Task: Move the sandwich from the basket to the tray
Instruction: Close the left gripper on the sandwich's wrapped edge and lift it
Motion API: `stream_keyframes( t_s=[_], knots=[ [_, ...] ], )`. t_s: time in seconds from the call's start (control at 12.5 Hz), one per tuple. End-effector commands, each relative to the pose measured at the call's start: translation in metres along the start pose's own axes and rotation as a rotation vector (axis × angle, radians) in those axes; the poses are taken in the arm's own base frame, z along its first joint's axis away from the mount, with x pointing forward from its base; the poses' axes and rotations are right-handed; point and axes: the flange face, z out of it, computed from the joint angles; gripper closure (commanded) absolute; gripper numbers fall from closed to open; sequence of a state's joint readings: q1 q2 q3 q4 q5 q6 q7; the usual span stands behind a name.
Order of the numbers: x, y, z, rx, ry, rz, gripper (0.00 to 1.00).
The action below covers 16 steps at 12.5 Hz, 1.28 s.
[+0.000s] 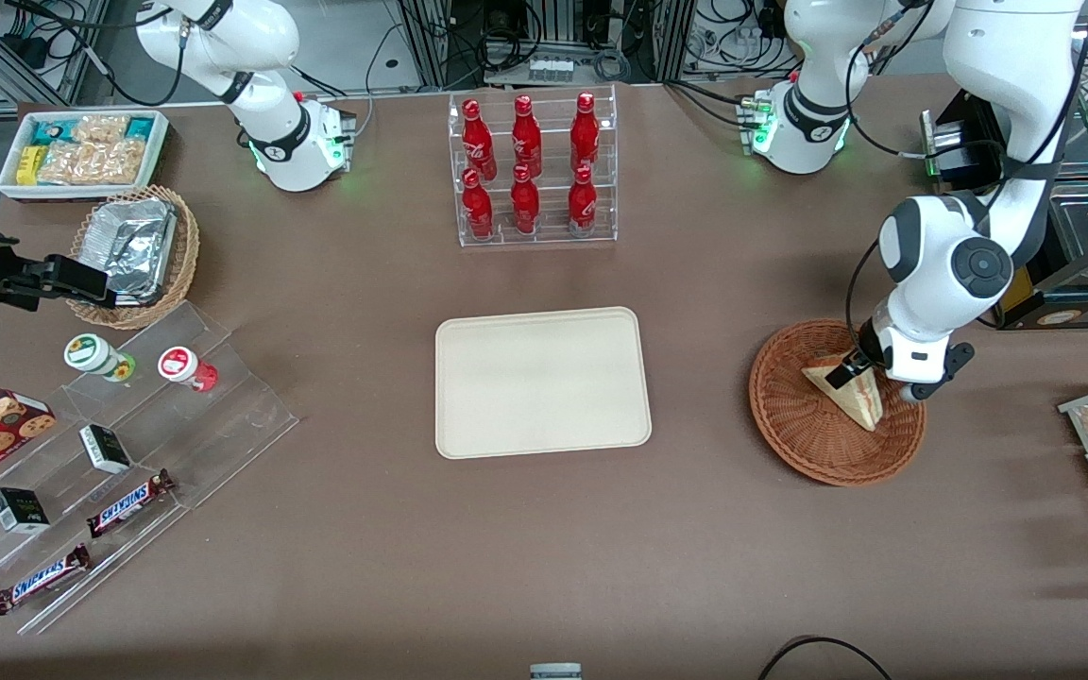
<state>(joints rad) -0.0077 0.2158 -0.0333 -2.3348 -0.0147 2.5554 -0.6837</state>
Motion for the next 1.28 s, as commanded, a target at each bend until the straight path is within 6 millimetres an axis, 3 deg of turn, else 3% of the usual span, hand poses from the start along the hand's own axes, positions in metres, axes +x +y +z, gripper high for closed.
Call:
stream_keyframes(
  t_s=[0.0,0.08,0.16,0.48,0.8,0.88,1.04,1.2],
  knots=[
    [-0.001,0.0,-0.003,-0.022,-0.001,-0.038,0.75],
    [-0.001,0.0,-0.003,-0.022,-0.004,-0.041,0.94],
    [0.0,0.001,-0.006,-0.023,-0.003,-0.041,1.0],
    [0.009,0.012,-0.042,-0.025,-0.003,-0.021,1.0],
    [0.028,0.055,-0.105,0.028,-0.065,0.064,1.0],
    [0.03,0.063,-0.109,0.032,-0.074,0.087,1.0],
    [0.008,0.104,-0.109,0.031,-0.073,0.183,1.0],
    [-0.011,0.13,-0.109,0.043,-0.095,0.252,1.0]
  ],
)
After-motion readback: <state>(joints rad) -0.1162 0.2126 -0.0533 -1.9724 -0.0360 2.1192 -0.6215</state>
